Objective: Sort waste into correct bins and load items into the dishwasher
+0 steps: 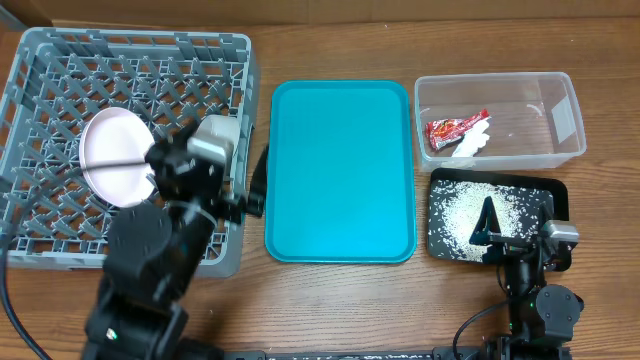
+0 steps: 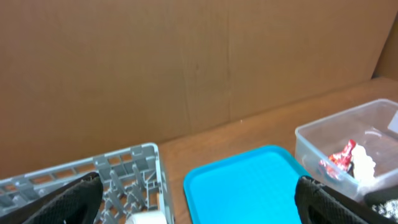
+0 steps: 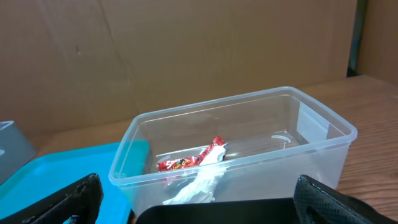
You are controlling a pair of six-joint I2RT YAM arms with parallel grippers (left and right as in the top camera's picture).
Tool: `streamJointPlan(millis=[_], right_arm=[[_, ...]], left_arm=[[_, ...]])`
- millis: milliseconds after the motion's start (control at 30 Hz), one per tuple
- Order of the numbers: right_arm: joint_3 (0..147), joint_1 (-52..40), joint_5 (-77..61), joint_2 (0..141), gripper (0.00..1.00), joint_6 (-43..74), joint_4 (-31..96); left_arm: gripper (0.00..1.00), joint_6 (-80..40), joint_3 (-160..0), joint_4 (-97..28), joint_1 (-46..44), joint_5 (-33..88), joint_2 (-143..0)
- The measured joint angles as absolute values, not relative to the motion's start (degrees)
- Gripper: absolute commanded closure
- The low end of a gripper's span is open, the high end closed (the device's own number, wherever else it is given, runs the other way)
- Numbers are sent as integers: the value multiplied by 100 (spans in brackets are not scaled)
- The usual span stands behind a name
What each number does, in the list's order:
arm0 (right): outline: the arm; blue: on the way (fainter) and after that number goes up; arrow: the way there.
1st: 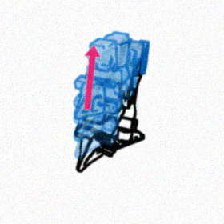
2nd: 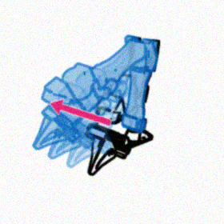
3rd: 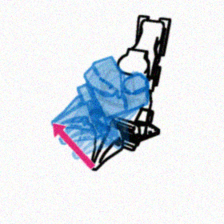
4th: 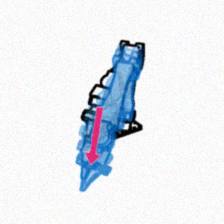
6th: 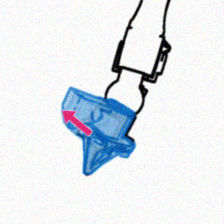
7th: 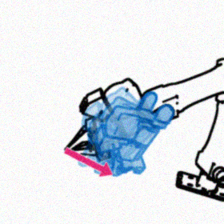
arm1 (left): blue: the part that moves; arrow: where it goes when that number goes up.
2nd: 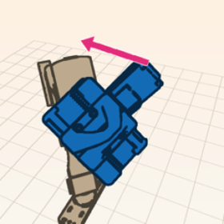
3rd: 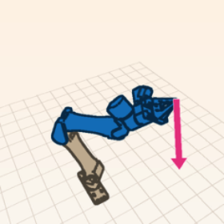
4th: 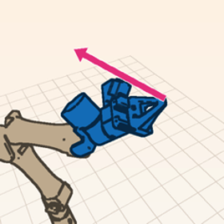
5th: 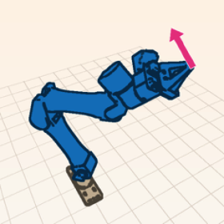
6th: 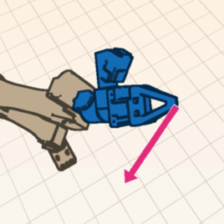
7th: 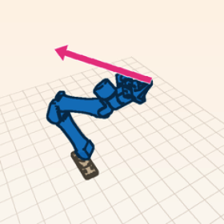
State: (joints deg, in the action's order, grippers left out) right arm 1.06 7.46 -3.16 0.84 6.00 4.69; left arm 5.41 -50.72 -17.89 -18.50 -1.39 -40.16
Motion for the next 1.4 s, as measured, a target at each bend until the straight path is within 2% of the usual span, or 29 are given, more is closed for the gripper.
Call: streamJointPlan(millis=[633, 1000, 1233, 1400], right_arm=[[106, 746, -316, 84, 0, 596, 471], [106, 746, -314, 84, 0, 598, 469], [106, 746, -316, 84, 0, 598, 469], [106, 749, -316, 84, 0, 598, 471]], left_arm=[[0, 279, -1778, -1114, -1564, 91, -167], [0, 75, -204, 209, -1577, 110, -84], [0, 32, -49, -429, -1577, 110, -86], [0, 34, -49, -434, -1577, 110, -91]])
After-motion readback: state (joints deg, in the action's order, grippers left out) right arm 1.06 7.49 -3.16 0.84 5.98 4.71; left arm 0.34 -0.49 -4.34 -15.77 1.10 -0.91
